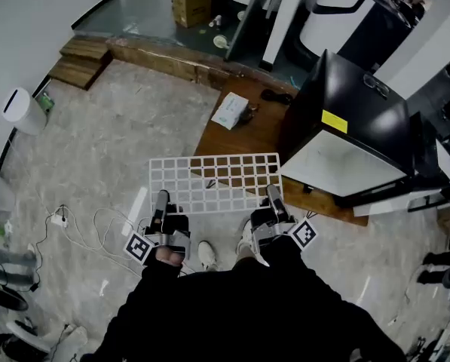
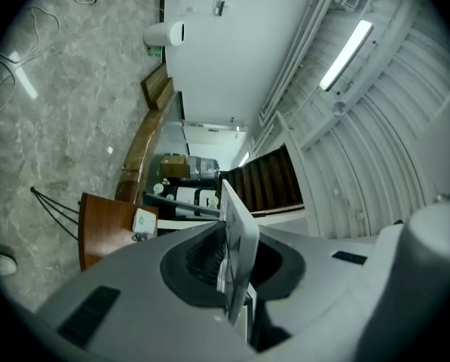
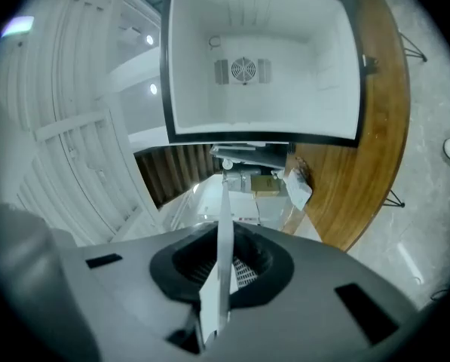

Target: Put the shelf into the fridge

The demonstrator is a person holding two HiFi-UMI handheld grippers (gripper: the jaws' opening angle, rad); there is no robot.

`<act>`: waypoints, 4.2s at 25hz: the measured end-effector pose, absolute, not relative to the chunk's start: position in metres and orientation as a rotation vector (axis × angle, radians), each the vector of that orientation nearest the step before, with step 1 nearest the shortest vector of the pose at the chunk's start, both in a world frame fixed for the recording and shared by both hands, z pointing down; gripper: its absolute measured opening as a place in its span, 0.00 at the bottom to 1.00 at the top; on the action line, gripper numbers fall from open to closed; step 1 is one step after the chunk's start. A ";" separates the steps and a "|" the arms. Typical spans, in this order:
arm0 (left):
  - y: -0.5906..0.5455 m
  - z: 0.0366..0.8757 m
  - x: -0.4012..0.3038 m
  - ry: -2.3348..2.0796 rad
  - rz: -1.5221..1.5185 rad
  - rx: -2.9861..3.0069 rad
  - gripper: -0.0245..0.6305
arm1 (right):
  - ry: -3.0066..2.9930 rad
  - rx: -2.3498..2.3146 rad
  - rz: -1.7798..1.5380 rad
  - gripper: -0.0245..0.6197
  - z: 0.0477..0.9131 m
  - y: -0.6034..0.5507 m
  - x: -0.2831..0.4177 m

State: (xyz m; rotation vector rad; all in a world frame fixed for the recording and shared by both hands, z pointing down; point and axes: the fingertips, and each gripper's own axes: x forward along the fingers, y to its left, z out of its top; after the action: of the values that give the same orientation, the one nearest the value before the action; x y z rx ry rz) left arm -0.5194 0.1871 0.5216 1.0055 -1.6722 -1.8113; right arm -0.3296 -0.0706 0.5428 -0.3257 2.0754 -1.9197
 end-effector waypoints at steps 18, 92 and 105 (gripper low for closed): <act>-0.008 0.524 -0.348 -1.307 -1.503 1.283 0.09 | 1.821 -0.738 -1.607 0.09 0.535 -0.164 -0.071; -0.218 0.533 -0.254 -1.371 -1.360 1.244 0.09 | 1.741 -0.814 -1.671 0.09 0.551 -0.379 0.019; -0.218 0.527 -0.252 -1.340 -1.338 1.235 0.09 | 1.767 -0.892 -1.604 0.09 0.546 -0.377 0.022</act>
State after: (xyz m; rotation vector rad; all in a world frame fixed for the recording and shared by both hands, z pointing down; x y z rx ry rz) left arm -0.2521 -0.2181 0.5273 1.2354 -1.3402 -1.3375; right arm 0.0223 -0.3766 0.5461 -0.8916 1.7671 -1.6039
